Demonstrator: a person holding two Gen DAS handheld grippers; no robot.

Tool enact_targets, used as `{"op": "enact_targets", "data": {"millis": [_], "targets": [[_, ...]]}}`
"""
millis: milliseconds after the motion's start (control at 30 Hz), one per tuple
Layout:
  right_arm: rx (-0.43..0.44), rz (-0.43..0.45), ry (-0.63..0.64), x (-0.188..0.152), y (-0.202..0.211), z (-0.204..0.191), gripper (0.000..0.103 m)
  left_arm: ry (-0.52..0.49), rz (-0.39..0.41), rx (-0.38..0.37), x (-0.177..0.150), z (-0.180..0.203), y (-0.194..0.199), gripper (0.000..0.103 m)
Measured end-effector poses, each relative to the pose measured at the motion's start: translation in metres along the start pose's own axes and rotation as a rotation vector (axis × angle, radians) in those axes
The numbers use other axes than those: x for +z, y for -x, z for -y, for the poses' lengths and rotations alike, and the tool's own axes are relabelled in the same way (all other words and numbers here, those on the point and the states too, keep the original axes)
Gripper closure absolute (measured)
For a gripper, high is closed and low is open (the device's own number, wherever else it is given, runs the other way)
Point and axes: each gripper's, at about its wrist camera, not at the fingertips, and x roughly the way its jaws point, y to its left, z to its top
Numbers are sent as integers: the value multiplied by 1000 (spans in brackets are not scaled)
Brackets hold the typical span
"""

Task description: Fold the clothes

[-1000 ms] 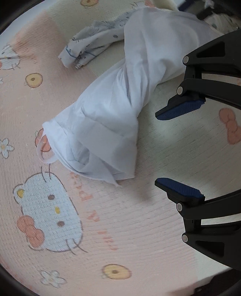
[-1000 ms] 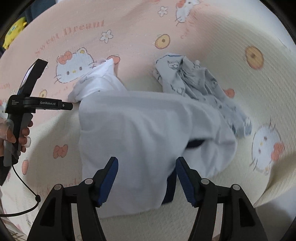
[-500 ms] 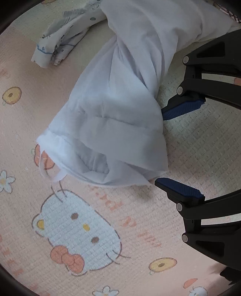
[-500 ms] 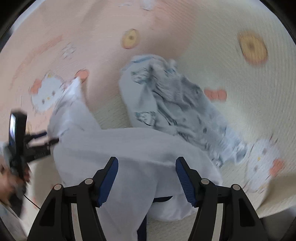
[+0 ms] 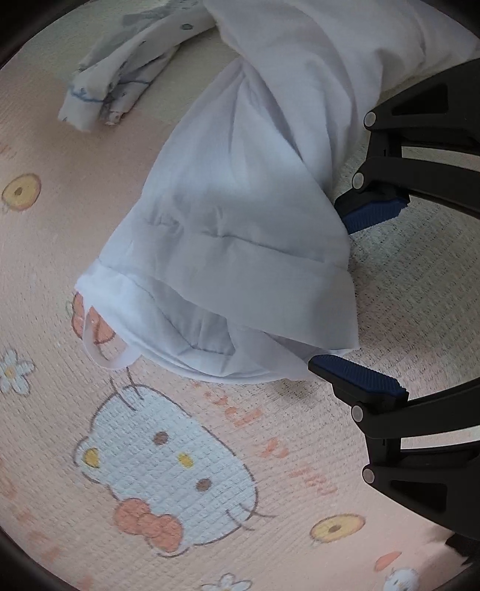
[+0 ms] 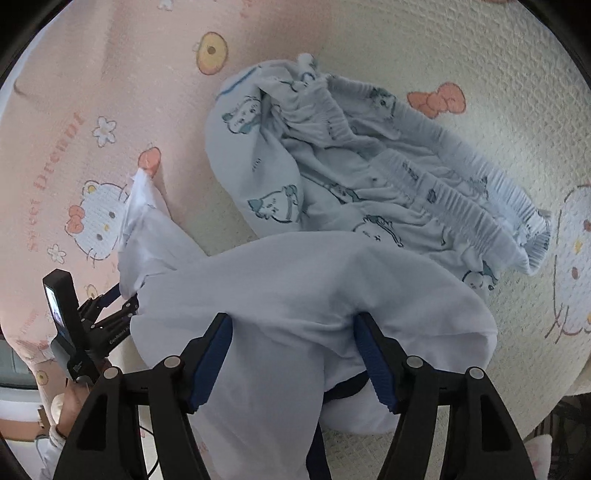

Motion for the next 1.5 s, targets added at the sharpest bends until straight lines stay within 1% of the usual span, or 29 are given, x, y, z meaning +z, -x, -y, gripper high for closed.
{"op": "enact_targets", "data": {"millis": [67,167,200,233,267,300,333,400,467,533,567,600,667,767,833,967,1067,1100,1133,1167,1233,1267,1333,1400,1500], "targets": [[19,-5,-21,0,3,4,35,10,11,-5,-1,-2,0,41],[73,-19,-75,-1,3,14,35,-3,27,7,-2,-3,0,41],[75,-23,-85,-1,2,15,35,-6,30,8,-2,-3,1,41],[69,-25,-82,-1,1,14,35,-9,32,7,-2,-3,1,45],[64,-26,-79,-1,-1,14,35,-10,31,-3,-2,-3,1,52],[58,-27,-74,-1,-3,13,35,-11,28,-16,-2,-3,2,55],[40,-20,-54,-2,-4,9,35,-11,25,-29,-2,-3,2,60],[-11,-17,-5,-5,-10,1,35,-22,23,-37,-2,-4,3,66],[-78,-6,64,-10,-18,-11,35,-38,36,-36,-3,-4,6,80],[-152,10,141,-14,-26,-23,36,-42,37,-35,-4,-7,7,82],[-192,21,182,-17,-30,-30,43,-40,36,-40,-4,-8,8,84],[-235,37,223,-20,-32,-36,50,-35,39,-47,-4,-10,10,85],[-296,67,299,-28,-34,-48,53,-32,47,-46,-4,-14,15,86],[-328,102,352,-37,-29,-56,55,-29,65,-37,-2,-19,27,87],[-331,127,366,-40,-22,-58,56,-27,82,-31,-1,-24,38,87],[-312,169,355,-46,-4,-60,63,-15,104,-18,-1,-37,60,87],[-307,204,354,-53,11,-63,68,-25,139,0,-6,-45,86,87],[-310,211,358,-56,13,-67,77,-25,147,8,-10,-38,96,87],[-312,218,363,-58,16,-71,81,-22,154,15,-15,-29,105,87],[-313,225,367,-60,18,-74,83,-20,160,23,-20,-19,115,87],[-302,234,371,-59,23,-79,88,26,181,10,-24,-29,123,87],[-302,241,375,-61,27,-80,89,61,191,-12,-31,-32,136,87],[-318,257,390,-67,32,-83,89,86,202,-32,-35,-39,139,87],[-342,268,399,-75,35,-80,89,71,214,-13,-40,-39,152,87],[-342,263,379,-78,31,-72,89,41,224,8,-43,-38,168,87]]}}
